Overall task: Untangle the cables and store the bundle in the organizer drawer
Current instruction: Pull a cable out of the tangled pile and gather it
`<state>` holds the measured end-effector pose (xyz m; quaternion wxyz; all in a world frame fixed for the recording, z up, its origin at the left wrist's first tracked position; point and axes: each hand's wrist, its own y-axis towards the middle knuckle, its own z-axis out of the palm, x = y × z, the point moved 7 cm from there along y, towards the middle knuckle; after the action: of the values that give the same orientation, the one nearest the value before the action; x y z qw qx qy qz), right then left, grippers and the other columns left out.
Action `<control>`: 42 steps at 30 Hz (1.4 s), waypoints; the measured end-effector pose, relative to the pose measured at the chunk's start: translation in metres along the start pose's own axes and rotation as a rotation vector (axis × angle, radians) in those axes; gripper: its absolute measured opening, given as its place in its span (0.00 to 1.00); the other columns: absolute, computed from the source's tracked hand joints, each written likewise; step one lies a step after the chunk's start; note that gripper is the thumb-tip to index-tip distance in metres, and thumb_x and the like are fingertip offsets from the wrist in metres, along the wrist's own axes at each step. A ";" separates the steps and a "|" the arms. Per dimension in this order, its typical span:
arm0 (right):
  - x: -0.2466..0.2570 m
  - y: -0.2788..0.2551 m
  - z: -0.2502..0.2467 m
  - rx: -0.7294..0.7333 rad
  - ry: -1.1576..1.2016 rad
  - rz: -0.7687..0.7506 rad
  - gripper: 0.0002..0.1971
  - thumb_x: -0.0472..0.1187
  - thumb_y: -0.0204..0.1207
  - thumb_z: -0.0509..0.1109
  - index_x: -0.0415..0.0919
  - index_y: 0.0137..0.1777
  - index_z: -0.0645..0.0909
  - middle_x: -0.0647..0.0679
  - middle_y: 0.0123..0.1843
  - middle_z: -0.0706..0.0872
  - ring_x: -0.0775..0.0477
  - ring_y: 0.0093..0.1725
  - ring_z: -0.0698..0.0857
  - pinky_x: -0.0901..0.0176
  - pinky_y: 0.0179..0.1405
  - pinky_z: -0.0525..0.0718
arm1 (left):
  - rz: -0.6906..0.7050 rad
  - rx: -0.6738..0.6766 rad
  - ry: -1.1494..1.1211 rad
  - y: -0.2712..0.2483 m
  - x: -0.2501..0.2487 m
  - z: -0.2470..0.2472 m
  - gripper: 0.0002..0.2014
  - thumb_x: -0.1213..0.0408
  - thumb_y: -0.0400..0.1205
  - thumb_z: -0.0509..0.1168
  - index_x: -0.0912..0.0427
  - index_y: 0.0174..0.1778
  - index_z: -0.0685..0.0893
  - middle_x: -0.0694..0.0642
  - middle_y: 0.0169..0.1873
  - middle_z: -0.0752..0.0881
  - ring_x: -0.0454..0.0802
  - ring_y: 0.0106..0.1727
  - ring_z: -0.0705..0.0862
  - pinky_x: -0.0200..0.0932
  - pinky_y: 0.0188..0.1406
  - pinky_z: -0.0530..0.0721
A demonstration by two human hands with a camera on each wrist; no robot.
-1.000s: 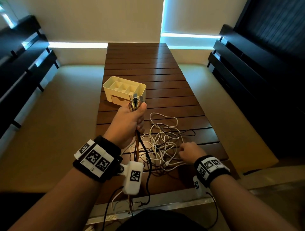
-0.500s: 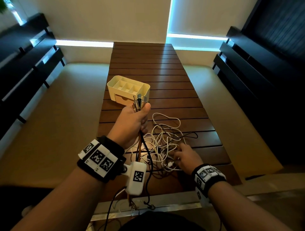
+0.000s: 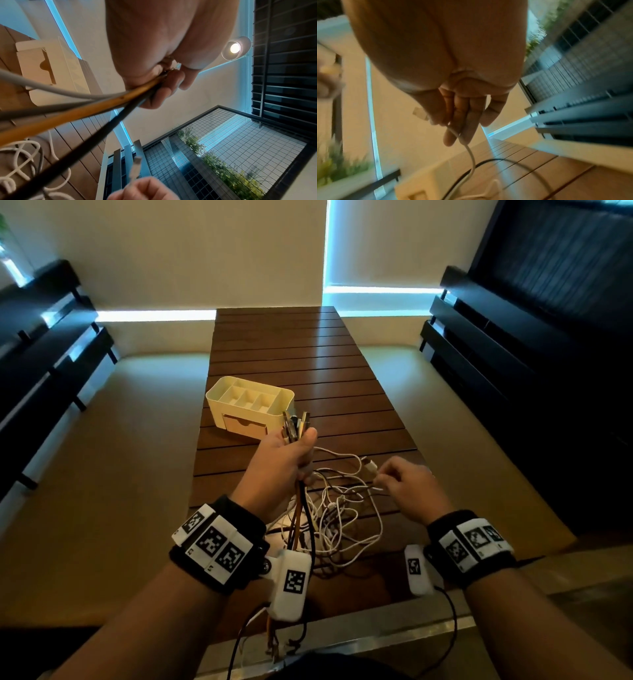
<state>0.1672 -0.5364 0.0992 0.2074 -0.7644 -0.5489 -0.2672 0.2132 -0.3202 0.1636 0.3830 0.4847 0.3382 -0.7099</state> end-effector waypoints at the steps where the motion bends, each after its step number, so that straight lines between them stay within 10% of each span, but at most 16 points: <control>1: 0.008 -0.002 -0.006 -0.035 0.140 -0.002 0.06 0.41 0.83 0.69 0.47 0.43 0.83 0.53 0.43 0.91 0.53 0.46 0.88 0.56 0.46 0.85 | 0.002 0.008 0.004 0.000 0.000 0.003 0.05 0.62 0.90 0.59 0.58 0.58 0.71 0.47 0.25 0.68 0.44 0.26 0.65 0.39 0.28 0.71; 9: 0.091 -0.025 -0.078 -0.367 0.570 -0.287 0.09 0.44 0.84 0.68 0.61 0.45 0.82 0.53 0.44 0.91 0.46 0.47 0.89 0.46 0.49 0.89 | 0.107 0.068 0.075 0.004 -0.011 0.024 0.12 0.60 0.88 0.60 0.65 0.60 0.77 0.45 0.24 0.69 0.44 0.26 0.66 0.43 0.31 0.72; 25: 0.101 -0.020 -0.026 -0.151 0.533 -0.207 0.09 0.39 0.83 0.68 0.53 0.46 0.87 0.50 0.43 0.89 0.43 0.47 0.88 0.35 0.51 0.89 | 0.192 -0.040 0.157 0.008 -0.007 0.020 0.07 0.61 0.90 0.58 0.56 0.50 0.80 0.57 0.39 0.82 0.44 0.35 0.80 0.43 0.39 0.82; 34: 0.114 -0.018 -0.011 -0.081 0.459 -0.208 0.10 0.40 0.85 0.65 0.50 0.44 0.84 0.52 0.39 0.88 0.57 0.38 0.86 0.64 0.38 0.85 | 0.266 -0.074 0.256 0.015 -0.003 0.019 0.06 0.62 0.90 0.59 0.57 0.54 0.80 0.54 0.38 0.82 0.43 0.36 0.80 0.40 0.36 0.80; 42: 0.120 -0.013 -0.014 -0.037 0.377 -0.276 0.07 0.38 0.84 0.67 0.43 0.47 0.86 0.48 0.40 0.88 0.52 0.39 0.86 0.62 0.38 0.85 | 0.291 -0.042 0.342 0.020 -0.005 0.019 0.04 0.65 0.89 0.61 0.57 0.52 0.82 0.65 0.48 0.86 0.60 0.47 0.86 0.58 0.49 0.86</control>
<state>0.1825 -0.4537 0.1863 0.2539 -0.6222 -0.5949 -0.4411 0.2240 -0.3454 0.1722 0.4285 0.6339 0.3392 -0.5473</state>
